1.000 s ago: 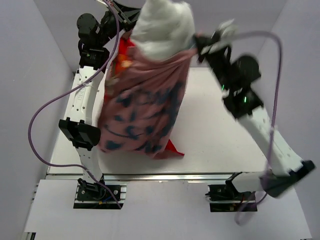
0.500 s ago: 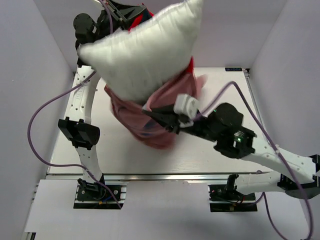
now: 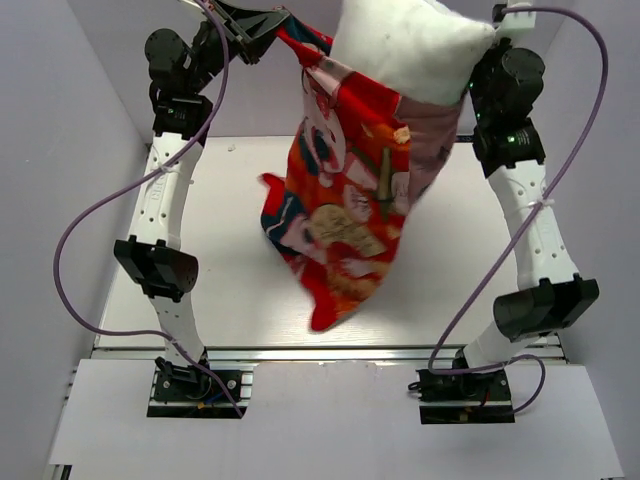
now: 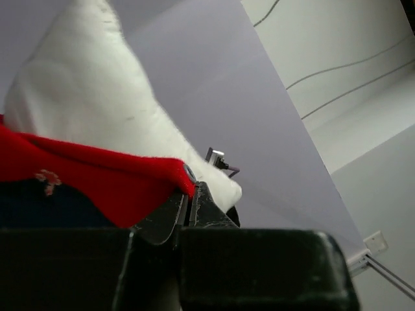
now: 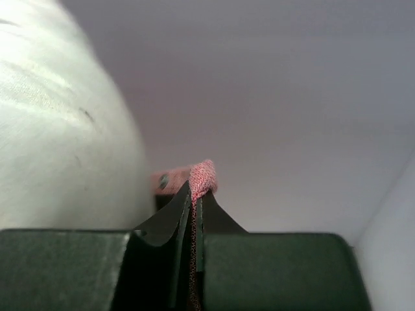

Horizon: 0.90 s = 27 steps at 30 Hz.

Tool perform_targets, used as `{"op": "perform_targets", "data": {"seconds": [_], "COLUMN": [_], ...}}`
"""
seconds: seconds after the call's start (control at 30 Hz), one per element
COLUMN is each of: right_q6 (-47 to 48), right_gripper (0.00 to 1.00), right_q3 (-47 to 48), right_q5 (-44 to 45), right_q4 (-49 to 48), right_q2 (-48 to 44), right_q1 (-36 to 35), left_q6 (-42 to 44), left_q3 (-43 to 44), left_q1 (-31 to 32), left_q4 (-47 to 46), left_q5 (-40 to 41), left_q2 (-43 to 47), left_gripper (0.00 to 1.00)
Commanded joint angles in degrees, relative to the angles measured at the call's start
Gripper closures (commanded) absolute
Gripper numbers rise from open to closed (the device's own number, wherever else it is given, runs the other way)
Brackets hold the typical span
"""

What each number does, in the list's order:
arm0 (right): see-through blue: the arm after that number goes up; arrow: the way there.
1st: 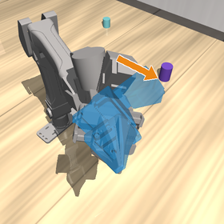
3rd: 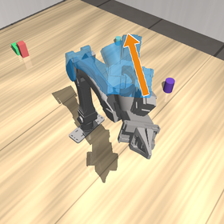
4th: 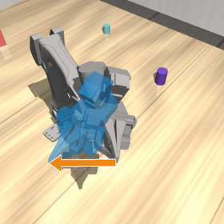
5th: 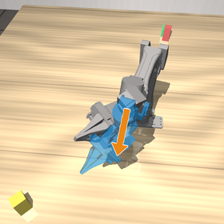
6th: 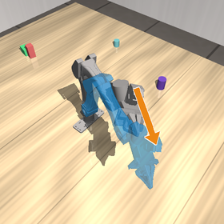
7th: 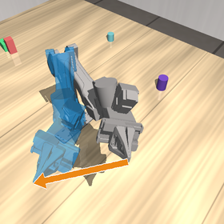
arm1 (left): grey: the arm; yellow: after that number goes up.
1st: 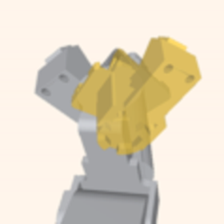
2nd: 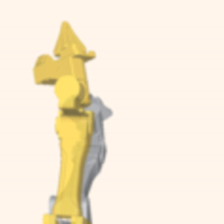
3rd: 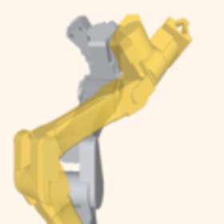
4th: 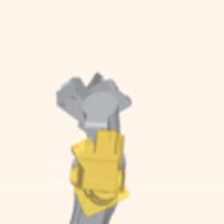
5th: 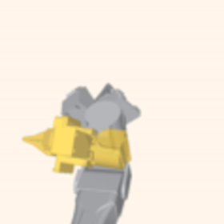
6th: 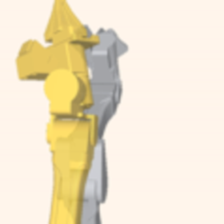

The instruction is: Put the pillow into the pillowcase

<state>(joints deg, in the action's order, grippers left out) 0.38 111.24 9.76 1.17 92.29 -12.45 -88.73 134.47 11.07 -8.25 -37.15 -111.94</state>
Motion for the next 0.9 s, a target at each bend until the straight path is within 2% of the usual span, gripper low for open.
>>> {"op": "perform_targets", "data": {"seconds": [0.0,0.03,0.07,0.13,0.17,0.23,0.27,0.33,0.37,0.43,0.47,0.5,0.53,0.63,0.67,0.7,0.77,0.8,0.83,0.87], "right_q6": [-4.6,2.6,6.8,14.5,21.8,27.3,29.2,29.9,33.1,28.1,20.5,16.9,8.8,1.7,1.0,0.4,-1.7,-1.3,5.3,9.4], "right_gripper": [1.00,1.00,1.00,1.00,1.00,1.00,1.00,1.00,1.00,1.00,1.00,1.00,1.00,1.00,1.00,1.00,1.00,1.00,1.00,1.00], "right_q3": [-4.7,-8.3,-16.4,-23.6,-25.7,-27.2,-27.5,-27.8,-27.0,-20.6,-16.4,-11.6,-1.1,14.7,15.8,15.5,6.8,2.3,-6.9,-11.1], "right_q5": [-10.8,-12.9,-16.3,-21.0,-19.6,-14.0,-10.1,-2.5,3.8,6.0,8.7,10.4,11.5,9.7,7.9,6.3,-4.1,-7.8,-11.0,-14.2], "right_q4": [-10.6,-12.5,-14.4,-18.9,-18.7,-16.4,-17.2,-24.6,-27.2,-28.6,-26.9,-24.3,-17.6,-8.5,-5.2,-4.4,-4.2,-7.4,-9.1,-10.5], "right_q2": [-13.1,-18.3,-21.1,-28.2,-29.3,-29.5,-29.4,-27.2,-26.0,-21.3,-19.0,-16.2,-10.3,-1.4,-0.6,-1.5,-5.5,-10.8,-13.9,-16.4], "right_q1": [-7.6,-12.7,-24.5,-36.7,-49.5,-59.1,-61.1,-61.0,-55.3,-44.7,-32.9,-27.6,-16.6,-5.6,-3.4,-3.4,-5.2,-7.6,-17.1,-22.5], "left_q6": [-1.3,-2.1,-3.0,-5.7,-6.4,-6.6,-6.7,-7.0,-7.0,-7.2,-7.5,-7.7,-7.8,-8.3,-8.5,-8.9,-9.6,-10.4,-10.7,-10.9], "left_q3": [2.4,3.5,5.7,7.2,7.5,7.2,6.9,6.0,6.0,5.8,5.7,5.3,4.9,2.1,1.6,1.4,2.6,3.5,5.3,6.1], "left_q1": [0.4,0.4,0.5,0.6,0.6,0.6,0.5,0.6,0.6,0.6,0.6,0.6,0.7,0.9,0.9,0.9,0.9,0.9,0.9,0.9], "left_q4": [-5.5,-5.5,-6.1,-8.1,-8.4,-7.9,-7.9,-8.1,-8.0,-8.0,-8.0,-8.0,-7.9,-8.7,-8.8,-9.3,-9.7,-10.1,-10.3,-10.5], "left_q5": [2.6,3.8,4.5,5.8,7.0,7.9,8.1,7.8,7.1,6.3,5.5,4.9,3.8,3.0,3.1,3.6,4.3,4.7,5.4,5.9], "left_q2": [5.4,4.5,3.7,1.3,0.9,0.5,0.7,1.0,1.5,2.1,2.9,3.4,4.5,6.6,7.3,8.0,7.5,6.2,5.4,4.6], "left_gripper": [1.00,1.00,1.00,1.00,1.00,1.00,1.00,1.00,1.00,1.00,1.00,1.00,1.00,1.00,1.00,1.00,1.00,1.00,1.00,1.00]}}
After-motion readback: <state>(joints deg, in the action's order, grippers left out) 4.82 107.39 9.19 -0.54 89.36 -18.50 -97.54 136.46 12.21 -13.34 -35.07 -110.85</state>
